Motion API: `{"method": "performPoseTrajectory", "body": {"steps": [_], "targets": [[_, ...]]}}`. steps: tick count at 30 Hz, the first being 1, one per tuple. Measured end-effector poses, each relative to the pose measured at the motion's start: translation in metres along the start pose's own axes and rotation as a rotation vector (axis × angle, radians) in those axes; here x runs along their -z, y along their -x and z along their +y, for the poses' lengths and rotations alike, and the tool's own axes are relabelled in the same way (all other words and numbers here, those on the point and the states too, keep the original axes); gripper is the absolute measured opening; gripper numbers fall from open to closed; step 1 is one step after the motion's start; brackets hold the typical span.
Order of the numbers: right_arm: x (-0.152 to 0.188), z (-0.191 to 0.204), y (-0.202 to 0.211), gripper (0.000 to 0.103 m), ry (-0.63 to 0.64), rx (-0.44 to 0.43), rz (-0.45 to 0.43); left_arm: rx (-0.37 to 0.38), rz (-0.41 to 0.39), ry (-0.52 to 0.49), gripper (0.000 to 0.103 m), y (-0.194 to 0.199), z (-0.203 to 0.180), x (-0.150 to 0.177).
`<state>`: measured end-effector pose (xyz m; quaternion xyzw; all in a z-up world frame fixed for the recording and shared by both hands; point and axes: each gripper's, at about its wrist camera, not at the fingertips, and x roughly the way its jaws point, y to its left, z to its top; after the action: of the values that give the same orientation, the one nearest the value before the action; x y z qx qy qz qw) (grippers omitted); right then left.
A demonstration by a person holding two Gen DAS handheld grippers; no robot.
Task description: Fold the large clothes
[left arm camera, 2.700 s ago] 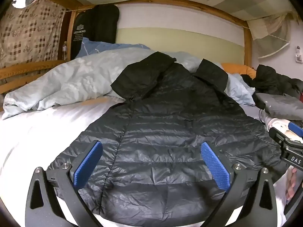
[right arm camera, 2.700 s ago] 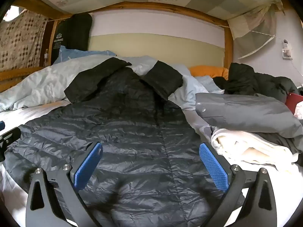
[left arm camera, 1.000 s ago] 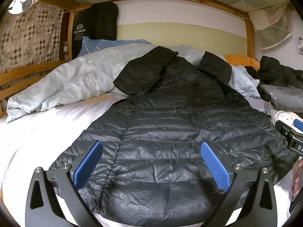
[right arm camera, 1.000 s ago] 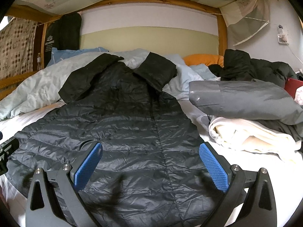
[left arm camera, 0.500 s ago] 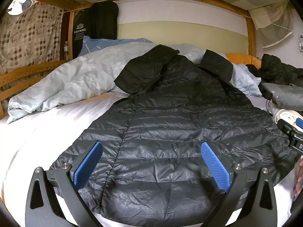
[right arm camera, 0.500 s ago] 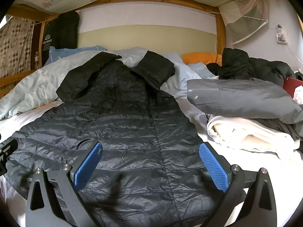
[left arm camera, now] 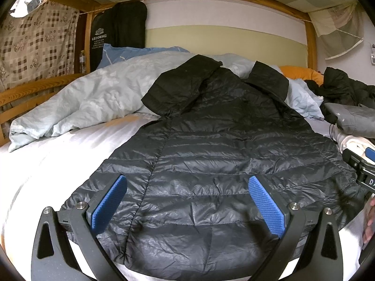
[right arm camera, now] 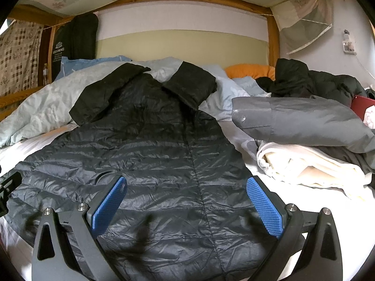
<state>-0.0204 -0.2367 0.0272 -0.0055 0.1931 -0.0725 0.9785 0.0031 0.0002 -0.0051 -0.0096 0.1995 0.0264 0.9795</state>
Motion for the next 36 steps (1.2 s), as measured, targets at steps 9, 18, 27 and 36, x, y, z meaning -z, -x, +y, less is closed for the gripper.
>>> {"method": "performPoseTrajectory", "body": {"steps": [9,18,27,36], "targets": [[-0.001,-0.001,-0.006,0.103,-0.010,-0.005,0.024,-0.003,0.008,-0.005,0.103,-0.001,0.000,0.000],[0.000,-0.001,-0.005,0.103,-0.009,-0.002,0.018,-0.003,0.010,-0.006,0.103,-0.002,-0.002,0.000],[-0.001,-0.003,-0.004,0.103,-0.018,0.005,0.010,-0.009,-0.010,-0.005,0.103,-0.001,-0.002,0.002],[0.000,-0.004,0.001,0.103,-0.028,0.100,-0.005,0.005,-0.106,-0.016,0.103,0.023,-0.002,0.003]]}}
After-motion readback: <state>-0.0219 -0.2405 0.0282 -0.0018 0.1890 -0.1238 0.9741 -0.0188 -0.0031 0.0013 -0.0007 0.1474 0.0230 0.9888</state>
